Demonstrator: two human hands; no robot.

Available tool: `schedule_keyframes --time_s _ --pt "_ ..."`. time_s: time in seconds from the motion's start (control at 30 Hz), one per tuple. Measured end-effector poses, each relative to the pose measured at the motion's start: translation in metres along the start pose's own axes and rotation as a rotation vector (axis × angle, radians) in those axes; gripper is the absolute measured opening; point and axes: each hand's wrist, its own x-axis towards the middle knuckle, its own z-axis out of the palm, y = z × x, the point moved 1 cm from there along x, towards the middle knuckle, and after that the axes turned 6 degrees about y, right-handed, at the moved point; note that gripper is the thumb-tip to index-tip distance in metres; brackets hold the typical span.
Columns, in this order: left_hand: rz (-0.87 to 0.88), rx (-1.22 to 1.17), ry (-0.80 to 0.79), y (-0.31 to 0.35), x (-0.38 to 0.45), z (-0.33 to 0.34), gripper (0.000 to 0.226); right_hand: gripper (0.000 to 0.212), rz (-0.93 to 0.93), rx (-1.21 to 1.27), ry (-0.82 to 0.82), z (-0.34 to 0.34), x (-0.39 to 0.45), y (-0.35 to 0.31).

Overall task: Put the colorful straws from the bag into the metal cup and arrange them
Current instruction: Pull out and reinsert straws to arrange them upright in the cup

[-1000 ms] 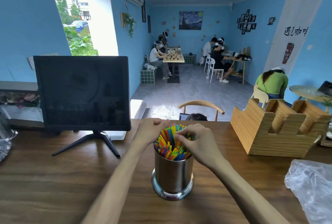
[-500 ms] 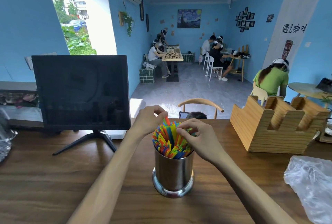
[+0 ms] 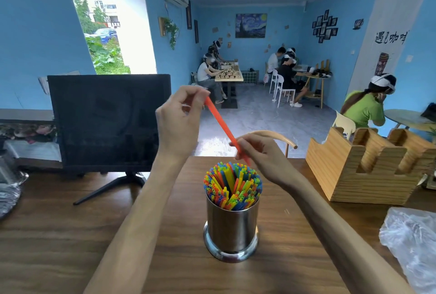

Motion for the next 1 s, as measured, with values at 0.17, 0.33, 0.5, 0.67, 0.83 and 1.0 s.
schedule_keyframes --time_s 0.17,0.33,0.5,0.67,0.83,1.0 --pt "-0.191 -0.109 0.031 -0.021 -0.008 -0.016 0.012 0.033 0.134 0.38 0.099 -0.026 -0.007 0.0" --pt "-0.372 -0.17 -0.046 -0.043 -0.043 -0.015 0.007 0.018 0.247 0.503 0.36 -0.044 -0.004 -0.001" --pt "-0.425 -0.182 -0.035 -0.048 -0.06 -0.02 0.019 0.014 0.195 0.495 0.523 -0.063 0.009 -0.008" --pt "-0.305 -0.208 0.042 -0.039 -0.044 -0.036 0.023 0.021 -0.002 0.185 0.522 -0.079 0.018 -0.024" --pt "-0.184 -0.126 0.109 -0.032 -0.026 -0.038 0.023 0.034 -0.208 -0.287 0.326 -0.072 0.018 -0.036" --pt "-0.132 -0.053 0.029 -0.025 -0.036 -0.015 0.025 0.042 -0.295 -0.478 0.043 -0.025 0.006 -0.028"
